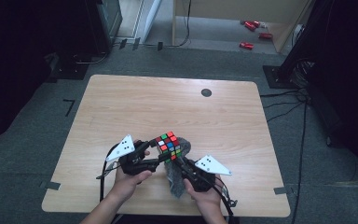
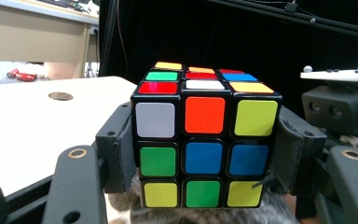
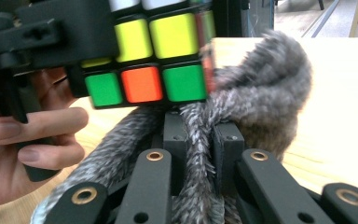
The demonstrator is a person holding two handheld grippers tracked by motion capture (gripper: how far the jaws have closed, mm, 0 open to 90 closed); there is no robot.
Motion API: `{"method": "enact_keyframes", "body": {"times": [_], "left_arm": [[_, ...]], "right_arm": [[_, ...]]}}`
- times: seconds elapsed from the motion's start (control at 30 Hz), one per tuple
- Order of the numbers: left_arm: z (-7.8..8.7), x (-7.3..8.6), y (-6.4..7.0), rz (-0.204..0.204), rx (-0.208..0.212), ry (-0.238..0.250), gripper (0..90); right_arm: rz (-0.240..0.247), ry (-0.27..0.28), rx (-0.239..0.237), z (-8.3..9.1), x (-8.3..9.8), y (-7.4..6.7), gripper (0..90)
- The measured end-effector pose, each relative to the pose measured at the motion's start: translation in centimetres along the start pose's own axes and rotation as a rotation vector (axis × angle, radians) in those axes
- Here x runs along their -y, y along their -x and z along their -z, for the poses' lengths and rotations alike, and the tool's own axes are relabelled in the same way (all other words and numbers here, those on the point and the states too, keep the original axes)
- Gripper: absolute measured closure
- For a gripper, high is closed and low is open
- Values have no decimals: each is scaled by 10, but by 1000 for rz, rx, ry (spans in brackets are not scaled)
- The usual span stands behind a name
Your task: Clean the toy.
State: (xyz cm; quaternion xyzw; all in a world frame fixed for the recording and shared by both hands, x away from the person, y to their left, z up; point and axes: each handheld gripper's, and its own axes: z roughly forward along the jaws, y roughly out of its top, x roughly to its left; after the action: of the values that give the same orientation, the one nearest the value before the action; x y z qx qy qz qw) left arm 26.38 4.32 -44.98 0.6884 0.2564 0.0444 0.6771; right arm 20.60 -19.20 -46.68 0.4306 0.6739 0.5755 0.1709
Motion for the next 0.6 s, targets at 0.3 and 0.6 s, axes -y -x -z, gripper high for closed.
{"method": "enact_keyframes", "body": {"times": [0.3,0.6], "left_arm": [[3,-1,-4,1,-29,-4,355],[5,-1,-8,5,-54,0,355]], "right_arm": [[33,-21,-28,-7,4,-4,797],[117,-95,3,-24,8,7,780]]}}
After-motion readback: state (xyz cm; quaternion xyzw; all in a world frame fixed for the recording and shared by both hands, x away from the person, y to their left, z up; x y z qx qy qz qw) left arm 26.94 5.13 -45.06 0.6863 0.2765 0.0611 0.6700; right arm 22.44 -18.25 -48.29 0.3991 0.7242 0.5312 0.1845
